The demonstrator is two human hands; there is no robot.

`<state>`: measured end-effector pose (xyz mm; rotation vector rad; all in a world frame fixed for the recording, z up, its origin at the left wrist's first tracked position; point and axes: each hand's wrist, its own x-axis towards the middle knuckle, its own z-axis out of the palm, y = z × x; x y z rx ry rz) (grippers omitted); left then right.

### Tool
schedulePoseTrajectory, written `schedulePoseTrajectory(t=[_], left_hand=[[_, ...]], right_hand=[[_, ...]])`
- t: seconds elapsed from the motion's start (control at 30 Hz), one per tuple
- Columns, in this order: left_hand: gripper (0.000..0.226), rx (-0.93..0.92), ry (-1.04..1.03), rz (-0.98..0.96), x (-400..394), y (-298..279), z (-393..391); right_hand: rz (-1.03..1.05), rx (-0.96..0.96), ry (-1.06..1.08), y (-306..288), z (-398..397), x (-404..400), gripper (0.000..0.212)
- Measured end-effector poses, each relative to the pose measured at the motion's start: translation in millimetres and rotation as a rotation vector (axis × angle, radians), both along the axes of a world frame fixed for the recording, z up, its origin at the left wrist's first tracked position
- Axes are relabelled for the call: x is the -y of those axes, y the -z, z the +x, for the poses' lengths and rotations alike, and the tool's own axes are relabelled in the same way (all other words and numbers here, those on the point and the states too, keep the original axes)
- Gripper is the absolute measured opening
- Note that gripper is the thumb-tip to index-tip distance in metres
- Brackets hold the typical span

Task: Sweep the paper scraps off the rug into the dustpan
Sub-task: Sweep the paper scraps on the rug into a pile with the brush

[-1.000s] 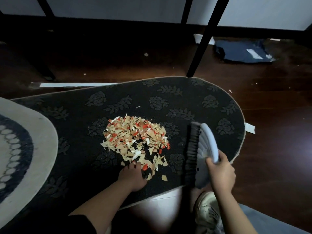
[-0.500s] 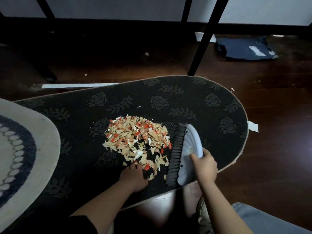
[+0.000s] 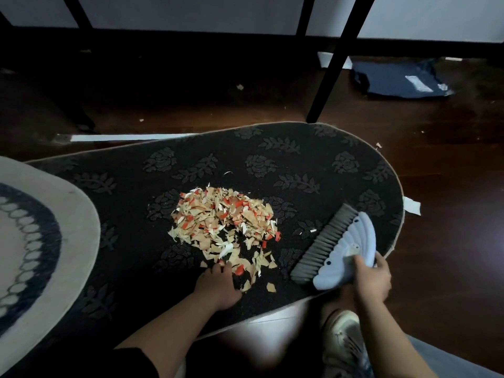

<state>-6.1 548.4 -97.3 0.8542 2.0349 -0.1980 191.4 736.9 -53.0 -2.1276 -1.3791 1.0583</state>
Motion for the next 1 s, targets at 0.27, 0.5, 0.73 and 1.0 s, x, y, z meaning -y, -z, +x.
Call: schedulePoseTrajectory(t=[0.27, 0.5, 0.73, 1.0], left_hand=[[0.078, -0.003, 0.016, 0.009, -2.9, 0.5, 5.1], [0.079, -0.016, 0.025, 0.022, -7.3, -4.0, 11.6], [0.079, -0.013, 0.023, 0.023, -7.2, -5.5, 10.4], [0.079, -0.012, 0.012, 0.0, 1.6, -3.1, 4.5]], right_hand=[[-0.102, -0.011, -0.034, 11.9, 3.4, 25.8, 0.046], [-0.111, -0.022, -0.223, 0.0, -4.1, 32.2, 0.035], [0.069, -0.057, -0.04, -20.3, 9.5, 8.1, 0.046], [-0.076, -0.057, -0.033, 18.0, -1.7, 37.4, 0.038]])
